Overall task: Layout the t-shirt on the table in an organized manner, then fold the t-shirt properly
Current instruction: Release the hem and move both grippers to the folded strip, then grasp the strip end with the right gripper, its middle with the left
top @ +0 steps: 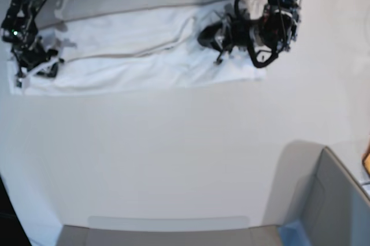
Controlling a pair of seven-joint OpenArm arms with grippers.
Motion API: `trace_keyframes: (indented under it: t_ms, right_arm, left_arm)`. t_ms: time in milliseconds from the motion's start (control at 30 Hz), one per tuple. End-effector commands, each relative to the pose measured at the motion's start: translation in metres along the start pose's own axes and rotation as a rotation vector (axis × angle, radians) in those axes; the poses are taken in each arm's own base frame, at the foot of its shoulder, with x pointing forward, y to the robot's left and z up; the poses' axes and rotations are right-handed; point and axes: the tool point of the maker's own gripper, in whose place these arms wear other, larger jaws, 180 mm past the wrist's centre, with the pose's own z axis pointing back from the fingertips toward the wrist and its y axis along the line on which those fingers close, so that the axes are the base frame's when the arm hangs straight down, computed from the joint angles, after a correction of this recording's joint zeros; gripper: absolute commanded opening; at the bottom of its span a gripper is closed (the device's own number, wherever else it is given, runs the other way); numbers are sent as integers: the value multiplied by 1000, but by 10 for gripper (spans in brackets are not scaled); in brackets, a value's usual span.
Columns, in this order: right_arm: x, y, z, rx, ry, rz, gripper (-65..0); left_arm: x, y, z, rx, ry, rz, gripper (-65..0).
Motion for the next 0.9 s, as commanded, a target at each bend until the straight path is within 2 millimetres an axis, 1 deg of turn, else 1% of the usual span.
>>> trace_keyframes:
  t_ms: [0,67,100,133,200,267,400,500,533,567,633,733,833,867]
  right_arm:
    - [2,2,-4,7,45,27,-415]
    - [13,11,-14,27,50,59,-415]
    - [17,18,-17,39,48,67,-415]
    - [23,21,-18,44,39,80,-415]
    - [38,32,-13,62,-2,109,-415]
    - [48,45,1,78,-50,155,-415]
    - [38,72,31,115,-53,206,-415]
    - [30,73,54,104,-91,151,-415]
    - [30,69,58,90,-110,113,-415]
    - [31,56,63,59,-132,69,-415]
    - [34,32,66,6,-164,-14,-415]
    - [34,1,61,-50,-170,-108,-415]
    - [35,-20,56,-80,-162,-148,-415]
    - [35,-23,54,-82,-155,-149,-415]
  left_arm:
    - [31,10,3,75,-122,7,-521]
    - [49,-1,5,75,-157,-3,-521]
    - [55,-6,5,74,-167,-6,-521]
    - [60,-11,6,70,-175,-9,-521]
    - [69,-21,8,57,-190,-14,-521]
    - [73,-29,10,43,-195,-21,-521]
    - [73,-30,10,40,-196,-22,-521]
    - [70,-28,9,45,-188,-23,-521]
    - [68,-23,7,55,-184,-18,-521]
    - [65,-21,6,57,-179,-14,-521]
    - [61,-23,2,48,-168,-8,-521]
    - [59,-24,1,45,-165,-10,-521]
    - [58,-24,0,47,-163,-10,-521]
    - [57,-22,0,50,-161,-7,-521]
